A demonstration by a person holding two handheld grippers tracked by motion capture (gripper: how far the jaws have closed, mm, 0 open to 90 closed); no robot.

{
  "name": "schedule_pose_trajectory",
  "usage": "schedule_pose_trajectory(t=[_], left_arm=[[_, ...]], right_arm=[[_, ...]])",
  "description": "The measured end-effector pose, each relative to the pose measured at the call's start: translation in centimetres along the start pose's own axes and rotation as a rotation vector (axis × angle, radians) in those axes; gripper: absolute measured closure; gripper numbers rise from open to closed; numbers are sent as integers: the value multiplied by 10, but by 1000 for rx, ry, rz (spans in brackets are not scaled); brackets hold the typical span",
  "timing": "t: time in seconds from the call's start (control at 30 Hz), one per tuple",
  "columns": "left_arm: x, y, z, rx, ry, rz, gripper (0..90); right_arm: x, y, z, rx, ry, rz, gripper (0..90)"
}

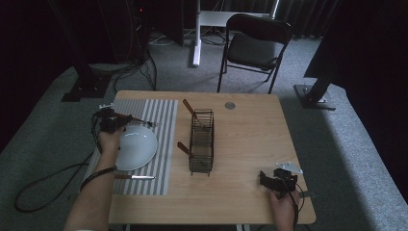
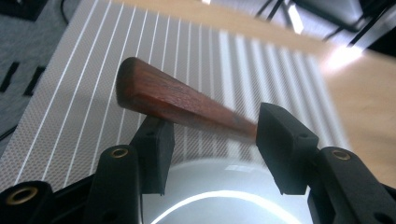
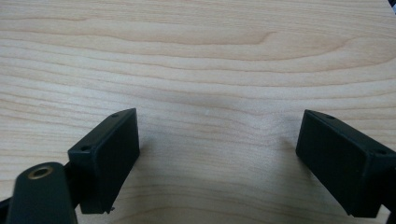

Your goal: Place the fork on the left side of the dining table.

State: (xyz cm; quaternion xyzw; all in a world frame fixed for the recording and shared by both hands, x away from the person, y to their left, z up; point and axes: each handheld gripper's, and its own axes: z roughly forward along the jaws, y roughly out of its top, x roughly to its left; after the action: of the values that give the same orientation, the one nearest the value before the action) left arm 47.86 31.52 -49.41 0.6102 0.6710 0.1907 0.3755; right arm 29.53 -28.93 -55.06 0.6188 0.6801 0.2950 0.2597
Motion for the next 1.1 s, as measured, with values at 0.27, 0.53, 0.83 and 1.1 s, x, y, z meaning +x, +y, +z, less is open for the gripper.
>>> schedule_pose_trajectory(t=[0.27,0.53,0.83,1.1], left_arm=[[4,-2,7,18,-25,-13,474],[9,-4,19,58,-39,-68,473],[8,-5,20,68,9,-43,413],[-1,-5,16,70,91,40,295]], right_arm=[[0,0,0,0,0,0,130],[0,0,0,0,0,0,130],[0,0,0,0,0,0,130],[0,0,0,0,0,0,130]])
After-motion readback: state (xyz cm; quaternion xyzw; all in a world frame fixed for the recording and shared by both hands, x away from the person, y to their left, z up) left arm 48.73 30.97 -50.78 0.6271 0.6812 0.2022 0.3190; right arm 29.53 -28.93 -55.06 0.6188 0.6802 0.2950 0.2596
